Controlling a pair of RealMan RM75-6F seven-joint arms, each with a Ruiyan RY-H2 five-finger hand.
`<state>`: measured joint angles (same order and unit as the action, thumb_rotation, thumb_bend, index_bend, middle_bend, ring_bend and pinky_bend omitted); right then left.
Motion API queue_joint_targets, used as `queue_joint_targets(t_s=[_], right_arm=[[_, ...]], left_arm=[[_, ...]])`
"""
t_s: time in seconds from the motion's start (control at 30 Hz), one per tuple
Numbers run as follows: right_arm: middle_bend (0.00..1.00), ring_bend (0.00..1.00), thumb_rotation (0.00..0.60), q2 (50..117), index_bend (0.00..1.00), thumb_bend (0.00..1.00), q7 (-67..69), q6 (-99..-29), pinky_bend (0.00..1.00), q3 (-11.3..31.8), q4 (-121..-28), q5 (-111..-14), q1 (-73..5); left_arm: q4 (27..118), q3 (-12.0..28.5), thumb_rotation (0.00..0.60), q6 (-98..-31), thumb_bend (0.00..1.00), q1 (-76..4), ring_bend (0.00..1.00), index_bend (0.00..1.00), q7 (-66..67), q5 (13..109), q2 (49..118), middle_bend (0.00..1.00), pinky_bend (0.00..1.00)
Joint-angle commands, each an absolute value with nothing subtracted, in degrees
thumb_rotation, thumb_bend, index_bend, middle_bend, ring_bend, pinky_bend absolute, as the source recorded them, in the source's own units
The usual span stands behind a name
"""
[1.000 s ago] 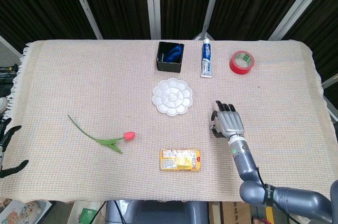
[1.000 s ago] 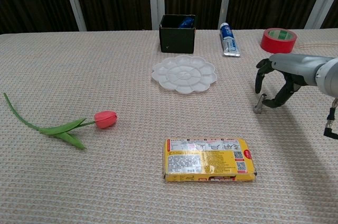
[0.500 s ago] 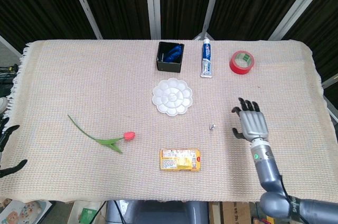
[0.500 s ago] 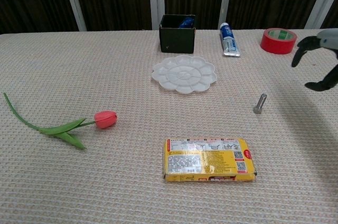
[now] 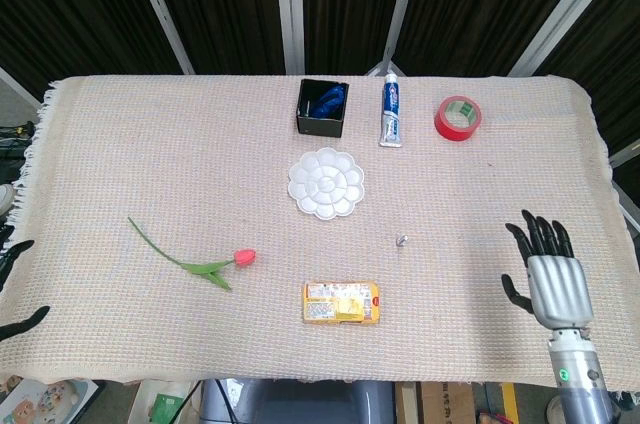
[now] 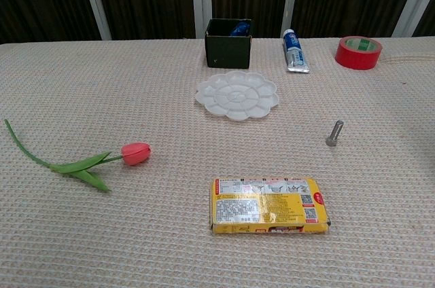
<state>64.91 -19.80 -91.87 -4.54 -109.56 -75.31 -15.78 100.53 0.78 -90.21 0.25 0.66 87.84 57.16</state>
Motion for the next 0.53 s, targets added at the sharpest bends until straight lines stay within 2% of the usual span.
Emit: queue_joint_targets(t_s=[0.03,0.13,0.3,0.53], right_arm=[[0.0,0.0,0.6,67.22,0.1,0.36,-14.88,-98.5,0.01,-7.93,-102.78,-83.39,-9.89],[0.0,0.0,0.6,67.31,0.1,0.36,-14.99,-99.1,0.01,-7.64,-101.8,-84.48,-9.11],[0.0,0.0,0.6,65.6,0.1,0.33,-15.39,-96.26,0.01,-8.22,-102.2,-84.6,-8.67],[0.0,0.0,0.6,65.72,0.1,0.33,-15.5,-96.2,0.01,-6.55,-101.35,-85.79,-7.81]], left_arm=[[100.44,0.81,0.6,-90.4,0.25,0.33,0.0,0.17,0.33,87.94,57.06,0.0,0.0],[100.33,0.77,0.6,-90.4,0.25,0.34,0.0,0.16,-0.08,88.05,56.96,0.0,0.0],[100.02,0.71,0.6,-90.36,0.25,0.25,0.0,0.14,-0.84,88.51,56.83,0.0,0.0],[99.81,0.55,0.6,-90.5,0.25,0.25,0.0,0.14,-1.22,89.15,56.77,0.0,0.0]])
